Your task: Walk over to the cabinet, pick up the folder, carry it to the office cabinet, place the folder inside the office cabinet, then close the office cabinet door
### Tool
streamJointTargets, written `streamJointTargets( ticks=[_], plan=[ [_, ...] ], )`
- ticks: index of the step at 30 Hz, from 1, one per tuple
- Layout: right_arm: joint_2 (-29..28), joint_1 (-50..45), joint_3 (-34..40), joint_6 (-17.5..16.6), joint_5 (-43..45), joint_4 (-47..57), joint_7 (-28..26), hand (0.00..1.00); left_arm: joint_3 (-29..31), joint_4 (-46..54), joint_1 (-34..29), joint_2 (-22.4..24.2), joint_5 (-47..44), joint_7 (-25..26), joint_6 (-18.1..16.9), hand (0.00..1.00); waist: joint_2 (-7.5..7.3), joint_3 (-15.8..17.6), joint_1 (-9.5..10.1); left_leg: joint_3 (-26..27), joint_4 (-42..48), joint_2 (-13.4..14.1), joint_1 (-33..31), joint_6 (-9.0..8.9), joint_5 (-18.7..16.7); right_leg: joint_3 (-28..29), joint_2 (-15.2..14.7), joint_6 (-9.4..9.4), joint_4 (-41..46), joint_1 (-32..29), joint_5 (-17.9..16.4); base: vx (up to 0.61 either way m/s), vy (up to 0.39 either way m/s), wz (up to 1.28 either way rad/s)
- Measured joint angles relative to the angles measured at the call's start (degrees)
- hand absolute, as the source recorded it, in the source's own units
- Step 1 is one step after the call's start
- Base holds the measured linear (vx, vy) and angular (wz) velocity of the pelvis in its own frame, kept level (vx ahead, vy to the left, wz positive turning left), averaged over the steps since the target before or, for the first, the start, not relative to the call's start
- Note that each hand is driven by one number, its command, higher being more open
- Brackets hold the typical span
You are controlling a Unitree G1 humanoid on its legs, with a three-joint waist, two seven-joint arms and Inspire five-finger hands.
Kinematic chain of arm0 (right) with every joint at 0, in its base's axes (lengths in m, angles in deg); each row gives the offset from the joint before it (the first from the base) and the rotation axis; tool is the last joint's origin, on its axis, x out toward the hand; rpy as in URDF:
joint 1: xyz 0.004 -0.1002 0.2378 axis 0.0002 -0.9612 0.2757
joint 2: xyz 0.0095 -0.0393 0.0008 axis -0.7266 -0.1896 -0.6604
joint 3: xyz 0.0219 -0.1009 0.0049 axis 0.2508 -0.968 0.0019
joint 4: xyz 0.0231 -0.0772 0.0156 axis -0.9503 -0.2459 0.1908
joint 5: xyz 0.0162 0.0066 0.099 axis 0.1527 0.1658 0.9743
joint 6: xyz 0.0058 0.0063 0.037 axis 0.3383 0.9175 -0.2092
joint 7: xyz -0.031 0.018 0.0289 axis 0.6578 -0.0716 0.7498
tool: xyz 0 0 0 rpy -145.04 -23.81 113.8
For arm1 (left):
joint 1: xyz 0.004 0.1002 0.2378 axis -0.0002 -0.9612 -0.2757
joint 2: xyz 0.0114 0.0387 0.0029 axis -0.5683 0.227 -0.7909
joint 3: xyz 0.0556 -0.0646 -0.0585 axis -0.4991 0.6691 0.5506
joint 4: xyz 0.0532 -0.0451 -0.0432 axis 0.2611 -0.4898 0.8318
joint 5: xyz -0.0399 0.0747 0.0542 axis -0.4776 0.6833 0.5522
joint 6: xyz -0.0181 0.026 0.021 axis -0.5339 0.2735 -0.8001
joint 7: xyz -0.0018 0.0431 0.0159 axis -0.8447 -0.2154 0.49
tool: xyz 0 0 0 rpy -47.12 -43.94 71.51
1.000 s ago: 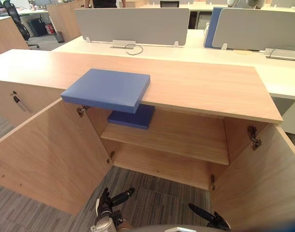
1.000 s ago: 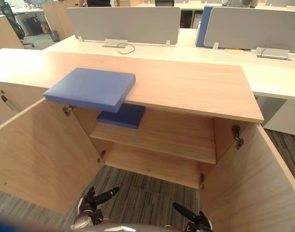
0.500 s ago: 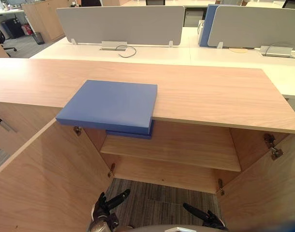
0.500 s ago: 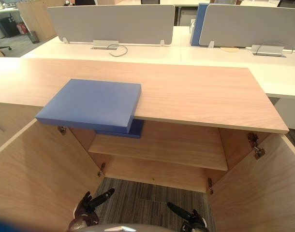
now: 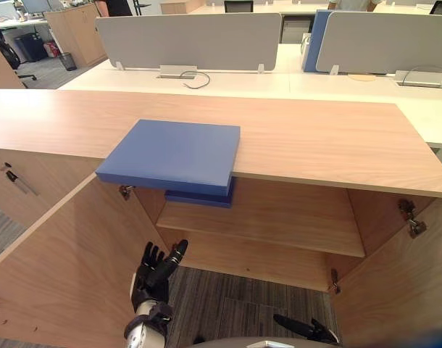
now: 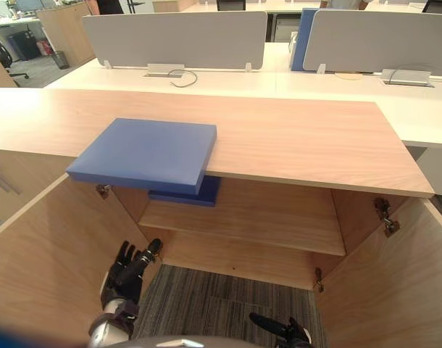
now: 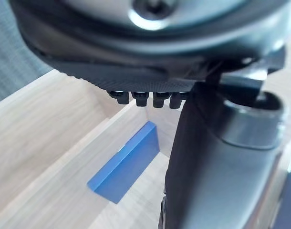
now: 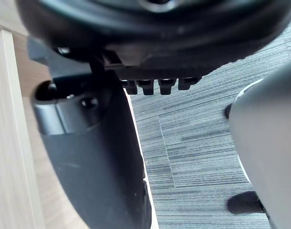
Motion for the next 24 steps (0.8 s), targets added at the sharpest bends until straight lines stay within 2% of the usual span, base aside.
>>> streamJointTargets(
  ticks=[1, 5, 10, 15, 17, 20, 24],
  plan=[
    [0.0, 0.0, 0.0, 0.0, 0.0, 0.0, 0.0, 1.0, 1.9, 2.0, 0.0, 1.6, 5.4, 2.4, 0.4, 1.0, -0.14, -0.1, 0.01, -0.4, 0.0, 0.0, -0.3, -0.08, 0.0, -0.2, 0.0, 0.05, -0.1, 0.0, 0.1, -0.06, 0.016, 0.12],
    [-0.2, -0.4, -1.3, 0.0, 0.2, -0.3, 0.7, 1.0, 3.5, 8.1, -1.3, 3.4, 15.0, 9.1, 0.6, 1.0, -1.06, -0.6, 0.81, -1.1, 0.3, 0.0, -0.9, -0.12, 0.3, -1.0, 0.2, 0.05, -0.8, 0.1, 0.4, -0.01, 0.004, 0.11],
    [-0.7, -0.8, -2.8, -0.1, 0.2, -1.2, 2.0, 1.0, 3.7, 14.9, -1.4, 3.4, 24.9, 17.6, 0.6, 1.0, -2.44, -1.6, 2.14, -2.0, 0.3, -0.1, -1.1, -0.14, 0.3, -1.8, 0.3, 0.08, -1.6, 0.8, 0.5, 0.02, -0.007, 0.09],
    [-0.8, -1.0, -4.3, -0.8, 1.3, -1.8, 3.4, 1.0, 2.3, 21.9, -0.1, 2.9, 36.9, 25.9, 0.8, 1.0, -2.87, -2.3, 2.38, -1.9, 0.3, -0.1, -1.0, -0.25, 0.2, -1.8, 0.3, 0.14, -1.7, 1.0, 0.5, 0.0, 0.0, 0.0],
    [-0.9, -1.1, -4.3, -1.4, 1.2, -2.9, 3.9, 1.0, 1.2, 25.3, 2.4, 2.0, 45.4, 29.1, 1.2, 1.0, -2.75, -3.2, 2.55, -1.6, 0.3, 0.0, -0.9, -0.36, 0.1, -1.5, 0.3, 0.19, -1.8, 1.0, 0.6, -0.02, 0.015, -0.05],
    [-0.8, -1.4, -4.3, -1.9, 1.2, -3.2, 4.1, 1.0, -1.3, 29.5, 5.1, 0.3, 54.1, 30.7, 1.7, 1.0, -2.28, -4.0, 2.55, -1.0, 0.3, 0.1, -0.7, -0.44, 0.1, -0.9, 0.4, 0.1, -1.9, 0.9, 0.8, -0.03, 0.017, -0.1],
    [-0.2, -1.6, -3.7, -2.4, 1.2, -3.4, 4.0, 1.0, -4.2, 32.2, 6.0, -3.0, 62.1, 29.7, 1.6, 1.0, -1.1, -4.7, 2.22, -0.4, 0.3, 0.3, -0.8, -0.48, 0.0, 0.0, 0.6, 0.0, -2.4, 0.7, 1.2, -0.03, 0.019, -0.1]
  ],
)
